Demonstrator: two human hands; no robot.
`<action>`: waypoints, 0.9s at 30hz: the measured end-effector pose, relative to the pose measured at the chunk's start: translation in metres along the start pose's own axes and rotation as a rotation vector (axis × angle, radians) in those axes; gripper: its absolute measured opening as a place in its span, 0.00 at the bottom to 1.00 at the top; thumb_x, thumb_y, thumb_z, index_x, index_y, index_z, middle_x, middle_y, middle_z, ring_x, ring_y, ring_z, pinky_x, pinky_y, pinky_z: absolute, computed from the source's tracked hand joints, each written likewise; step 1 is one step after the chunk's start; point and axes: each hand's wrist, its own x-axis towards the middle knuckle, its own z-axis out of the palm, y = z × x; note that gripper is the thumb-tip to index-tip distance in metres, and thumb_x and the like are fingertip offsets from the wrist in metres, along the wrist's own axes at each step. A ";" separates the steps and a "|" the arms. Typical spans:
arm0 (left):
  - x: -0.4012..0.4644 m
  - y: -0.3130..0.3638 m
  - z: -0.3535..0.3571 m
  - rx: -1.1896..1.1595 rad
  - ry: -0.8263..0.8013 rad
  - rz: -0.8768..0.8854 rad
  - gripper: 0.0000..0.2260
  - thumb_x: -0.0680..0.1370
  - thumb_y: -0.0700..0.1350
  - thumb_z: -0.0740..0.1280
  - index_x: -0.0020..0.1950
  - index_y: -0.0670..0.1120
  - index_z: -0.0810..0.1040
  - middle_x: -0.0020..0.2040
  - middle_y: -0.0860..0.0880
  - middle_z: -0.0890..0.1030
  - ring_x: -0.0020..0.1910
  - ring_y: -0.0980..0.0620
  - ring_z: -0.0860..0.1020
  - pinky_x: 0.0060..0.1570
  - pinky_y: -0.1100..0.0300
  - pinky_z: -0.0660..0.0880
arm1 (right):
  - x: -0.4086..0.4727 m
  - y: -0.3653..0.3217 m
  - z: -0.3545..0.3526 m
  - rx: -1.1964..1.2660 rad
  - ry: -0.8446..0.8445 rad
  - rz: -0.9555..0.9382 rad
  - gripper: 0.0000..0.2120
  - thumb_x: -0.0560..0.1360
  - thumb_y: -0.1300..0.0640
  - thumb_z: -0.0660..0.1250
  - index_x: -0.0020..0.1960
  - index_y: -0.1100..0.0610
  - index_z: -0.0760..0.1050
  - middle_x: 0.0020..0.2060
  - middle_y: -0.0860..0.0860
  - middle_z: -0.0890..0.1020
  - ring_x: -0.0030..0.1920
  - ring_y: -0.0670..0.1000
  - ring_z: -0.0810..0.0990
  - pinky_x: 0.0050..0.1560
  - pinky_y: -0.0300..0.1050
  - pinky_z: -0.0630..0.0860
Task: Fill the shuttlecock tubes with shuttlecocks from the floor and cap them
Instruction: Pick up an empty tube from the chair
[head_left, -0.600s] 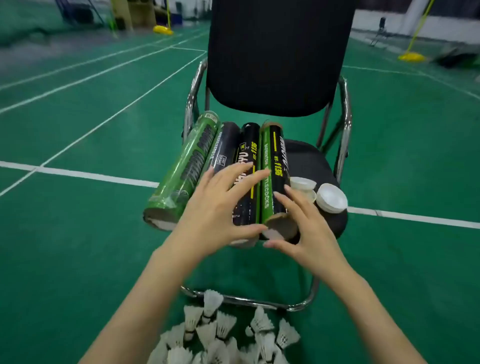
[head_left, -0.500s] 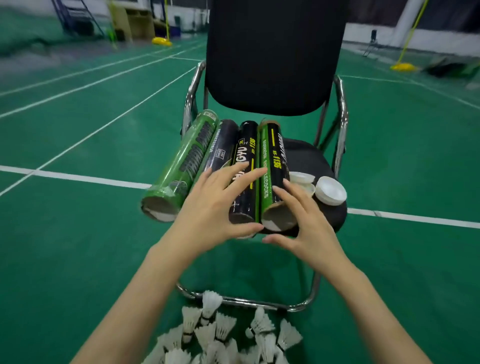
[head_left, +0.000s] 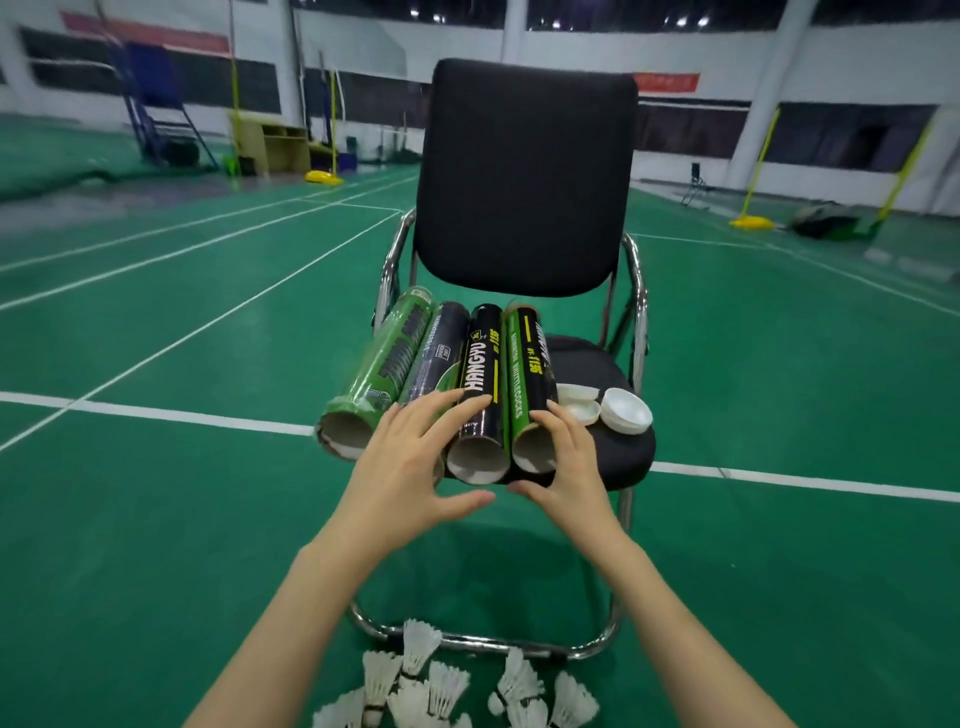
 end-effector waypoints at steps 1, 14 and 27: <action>-0.002 0.000 0.000 0.000 -0.004 -0.009 0.36 0.67 0.67 0.63 0.73 0.61 0.58 0.70 0.53 0.68 0.70 0.53 0.64 0.70 0.43 0.61 | 0.000 0.001 0.004 -0.016 0.024 -0.011 0.38 0.58 0.60 0.78 0.65 0.55 0.66 0.65 0.46 0.62 0.65 0.44 0.59 0.66 0.32 0.51; 0.006 0.024 -0.021 0.004 0.060 0.034 0.33 0.68 0.65 0.64 0.72 0.59 0.61 0.69 0.53 0.69 0.70 0.52 0.65 0.69 0.44 0.63 | 0.012 -0.038 -0.033 0.032 0.238 -0.147 0.32 0.63 0.66 0.74 0.63 0.52 0.65 0.62 0.50 0.69 0.63 0.48 0.65 0.66 0.32 0.55; 0.011 0.130 -0.101 -0.297 0.136 0.185 0.34 0.68 0.55 0.73 0.72 0.55 0.65 0.67 0.60 0.70 0.67 0.63 0.67 0.66 0.63 0.67 | -0.035 -0.164 -0.136 0.351 0.206 -0.248 0.41 0.61 0.60 0.75 0.63 0.37 0.57 0.63 0.53 0.70 0.62 0.50 0.71 0.61 0.47 0.70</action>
